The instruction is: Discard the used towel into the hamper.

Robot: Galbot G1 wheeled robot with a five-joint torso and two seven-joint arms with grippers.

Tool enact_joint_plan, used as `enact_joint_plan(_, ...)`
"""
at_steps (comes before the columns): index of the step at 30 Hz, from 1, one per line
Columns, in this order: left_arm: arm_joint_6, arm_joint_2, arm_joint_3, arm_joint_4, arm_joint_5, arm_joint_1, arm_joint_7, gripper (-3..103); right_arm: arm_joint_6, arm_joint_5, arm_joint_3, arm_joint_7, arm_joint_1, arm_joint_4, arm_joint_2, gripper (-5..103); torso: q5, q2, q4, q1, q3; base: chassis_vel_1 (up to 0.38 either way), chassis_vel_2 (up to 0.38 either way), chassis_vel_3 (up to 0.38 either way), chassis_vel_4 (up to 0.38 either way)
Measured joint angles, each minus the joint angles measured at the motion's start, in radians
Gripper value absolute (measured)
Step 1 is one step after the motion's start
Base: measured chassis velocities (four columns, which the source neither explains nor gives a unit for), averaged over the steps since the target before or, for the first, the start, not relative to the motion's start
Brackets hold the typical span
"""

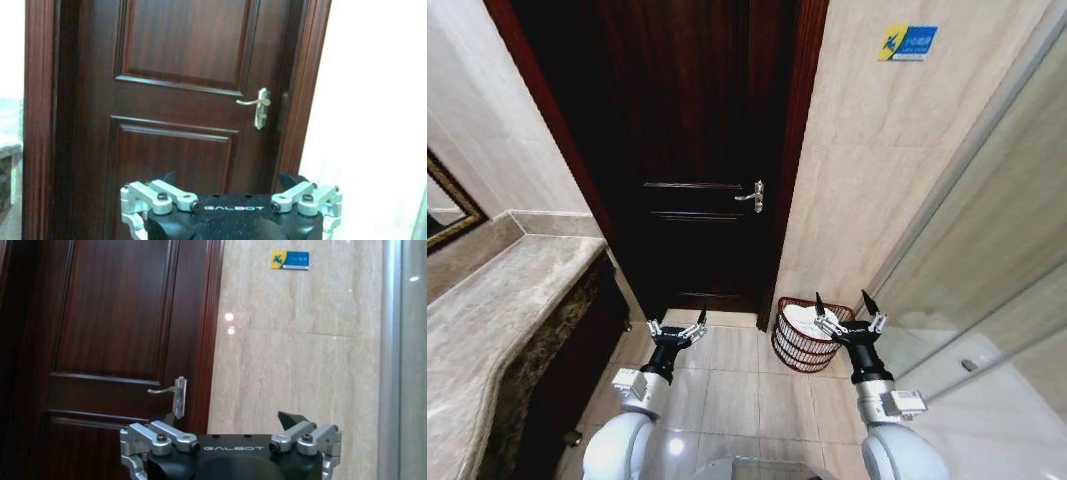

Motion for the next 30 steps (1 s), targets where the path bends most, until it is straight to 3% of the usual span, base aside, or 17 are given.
enact_joint_plan(30, 0.0, 0.0, 0.0, 0.0, 0.0, 0.0, 0.0, 100, 0.0, 0.0, 0.0, 0.0, 0.0, 0.0, 0.0, 100, 0.0, 0.0, -0.0001, 0.0, 0.0, 0.076, -0.082, -0.083, 0.08)
